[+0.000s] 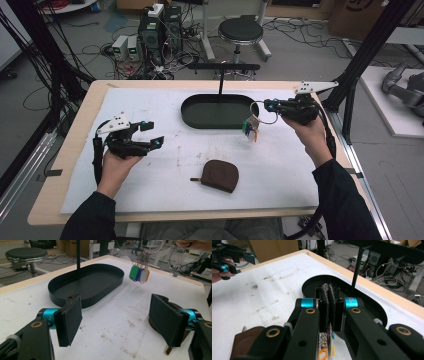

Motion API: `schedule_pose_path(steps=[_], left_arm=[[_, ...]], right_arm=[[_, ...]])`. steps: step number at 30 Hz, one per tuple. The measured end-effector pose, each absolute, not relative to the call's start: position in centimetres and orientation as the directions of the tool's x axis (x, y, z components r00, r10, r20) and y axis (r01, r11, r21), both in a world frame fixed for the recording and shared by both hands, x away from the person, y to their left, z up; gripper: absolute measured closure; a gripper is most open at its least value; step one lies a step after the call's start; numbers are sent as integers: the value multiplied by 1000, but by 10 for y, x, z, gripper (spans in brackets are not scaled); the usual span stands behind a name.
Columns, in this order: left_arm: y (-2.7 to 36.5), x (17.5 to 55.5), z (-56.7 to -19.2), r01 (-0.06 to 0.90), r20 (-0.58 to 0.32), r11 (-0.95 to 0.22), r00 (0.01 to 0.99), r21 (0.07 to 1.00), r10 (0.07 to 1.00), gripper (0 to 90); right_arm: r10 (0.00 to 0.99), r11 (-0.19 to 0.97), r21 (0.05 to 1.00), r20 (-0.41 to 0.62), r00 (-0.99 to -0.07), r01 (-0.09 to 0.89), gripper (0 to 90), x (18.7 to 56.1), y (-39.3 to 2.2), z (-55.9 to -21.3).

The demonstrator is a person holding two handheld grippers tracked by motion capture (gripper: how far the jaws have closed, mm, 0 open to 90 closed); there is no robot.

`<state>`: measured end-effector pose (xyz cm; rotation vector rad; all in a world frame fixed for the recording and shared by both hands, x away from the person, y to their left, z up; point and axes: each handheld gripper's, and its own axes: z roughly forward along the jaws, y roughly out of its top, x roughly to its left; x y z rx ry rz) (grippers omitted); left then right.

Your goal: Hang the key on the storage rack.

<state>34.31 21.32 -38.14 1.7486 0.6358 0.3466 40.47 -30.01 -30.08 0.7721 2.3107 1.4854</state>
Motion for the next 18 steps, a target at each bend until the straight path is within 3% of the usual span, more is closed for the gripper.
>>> schedule_pose_path(steps=[18], left_arm=[[213,340,-380,223,-82,-175,809,959,582,266]], right_arm=[[585,304,923,16,-811,237,878,439,-291,-272]])
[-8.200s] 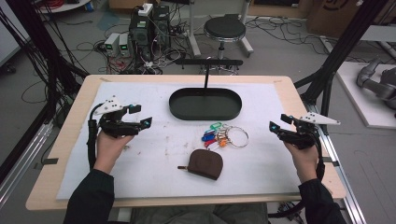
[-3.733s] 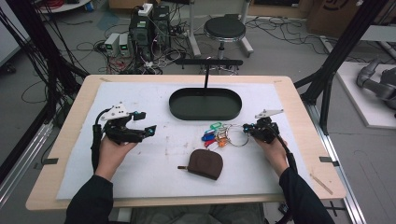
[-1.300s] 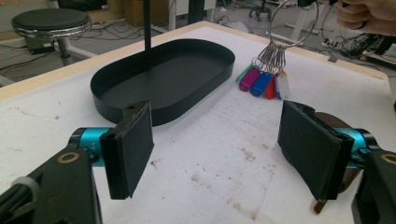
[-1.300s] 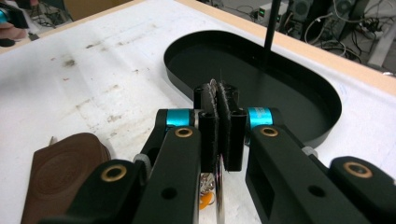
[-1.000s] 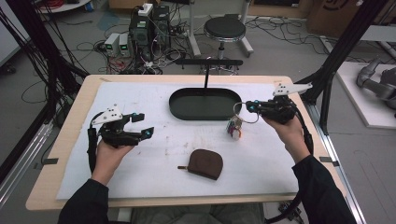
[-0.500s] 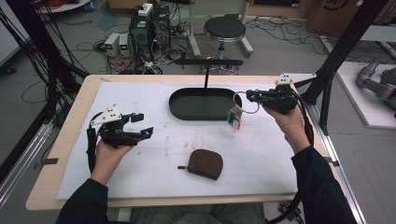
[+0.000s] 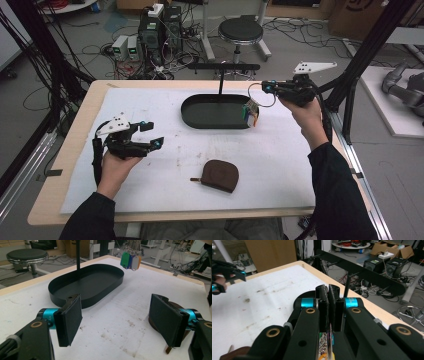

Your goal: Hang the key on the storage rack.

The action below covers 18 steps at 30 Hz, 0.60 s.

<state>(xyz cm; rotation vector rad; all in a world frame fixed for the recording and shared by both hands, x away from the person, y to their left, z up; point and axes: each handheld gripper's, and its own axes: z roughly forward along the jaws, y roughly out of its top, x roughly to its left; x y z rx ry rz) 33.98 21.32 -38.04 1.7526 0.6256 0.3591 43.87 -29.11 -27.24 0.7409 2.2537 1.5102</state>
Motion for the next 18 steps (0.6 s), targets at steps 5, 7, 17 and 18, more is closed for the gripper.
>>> schedule_pose_path(steps=[5,7,17,18], left_arm=[[212,339,-381,222,-82,-175,810,959,581,266],[212,339,-381,223,-79,-179,808,958,585,266],[210,340,-384,233,-79,-190,804,954,590,266],[210,340,-384,232,-78,-190,804,954,590,266]], right_arm=[[597,297,924,18,-802,242,878,449,-288,-272],[603,302,920,20,-798,251,878,454,-285,-272],[635,304,915,11,-772,263,878,473,-279,-276],[644,304,913,13,-765,271,878,475,-279,-277]])
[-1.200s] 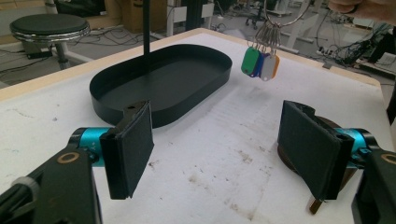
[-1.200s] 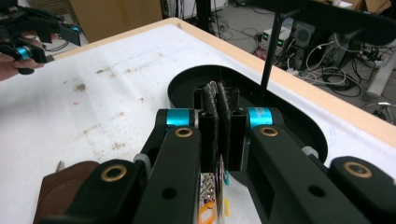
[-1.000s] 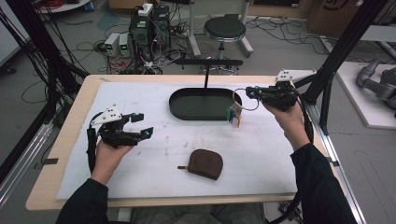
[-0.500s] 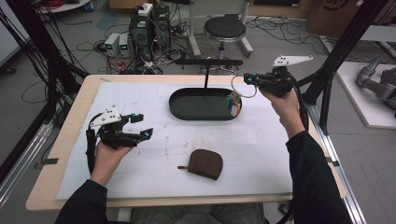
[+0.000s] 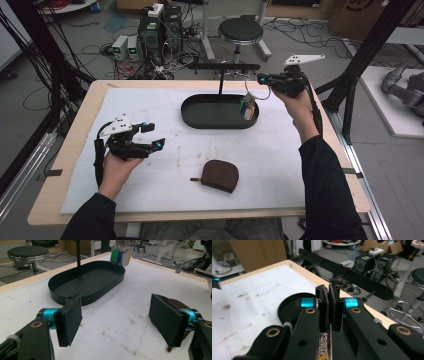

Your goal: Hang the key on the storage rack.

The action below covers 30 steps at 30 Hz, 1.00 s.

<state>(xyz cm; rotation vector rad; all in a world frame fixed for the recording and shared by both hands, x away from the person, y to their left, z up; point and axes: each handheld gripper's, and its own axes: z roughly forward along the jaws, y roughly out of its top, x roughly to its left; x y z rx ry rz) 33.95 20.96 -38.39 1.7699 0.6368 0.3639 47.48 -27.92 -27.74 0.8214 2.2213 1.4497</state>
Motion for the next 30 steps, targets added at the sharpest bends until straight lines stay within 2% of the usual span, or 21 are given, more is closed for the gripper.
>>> schedule_pose_path(steps=[30], left_arm=[[213,336,-388,237,-78,-197,803,951,591,266]], right_arm=[[724,262,898,59,-687,354,878,519,-279,-295]])
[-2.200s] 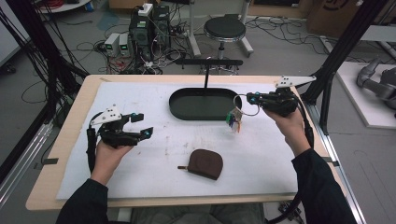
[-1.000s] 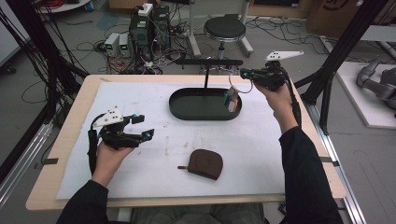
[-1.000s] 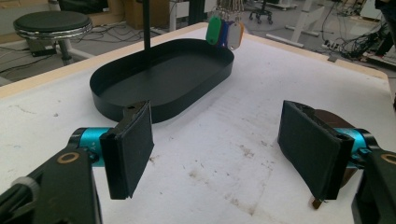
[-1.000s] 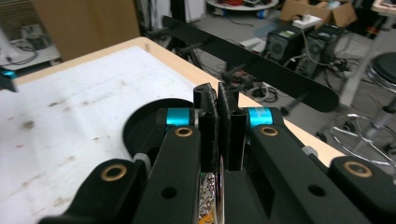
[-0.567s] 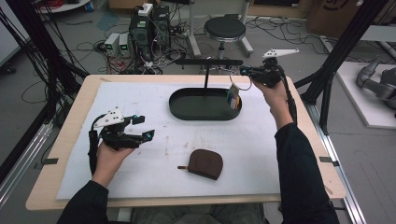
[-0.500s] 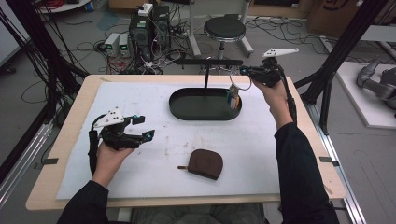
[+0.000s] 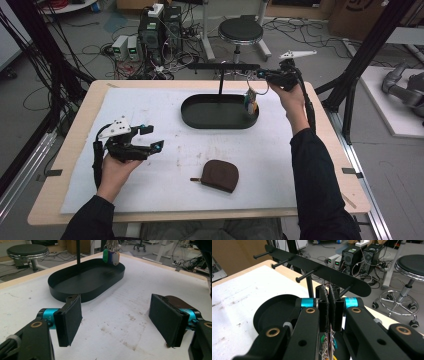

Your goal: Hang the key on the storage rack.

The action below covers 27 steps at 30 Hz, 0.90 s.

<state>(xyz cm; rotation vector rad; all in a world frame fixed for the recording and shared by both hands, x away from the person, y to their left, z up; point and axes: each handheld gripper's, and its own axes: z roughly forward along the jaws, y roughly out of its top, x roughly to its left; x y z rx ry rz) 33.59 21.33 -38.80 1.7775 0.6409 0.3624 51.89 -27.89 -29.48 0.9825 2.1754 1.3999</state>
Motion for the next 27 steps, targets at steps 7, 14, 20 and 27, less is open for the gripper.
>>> schedule_pose_path(steps=[7,14,20,27], left_arm=[[215,335,-389,241,-82,-194,800,951,594,266],[217,334,-389,242,-81,-194,797,951,598,266],[217,334,-390,243,-83,-191,797,951,598,266],[219,333,-390,242,-82,-191,796,951,599,266]], right_arm=[[733,258,895,64,-677,365,878,523,-281,-298],[739,251,894,71,-670,371,878,526,-284,-301],[743,258,893,60,-667,368,876,527,-282,-303],[747,262,892,53,-663,368,869,529,-283,-304]])
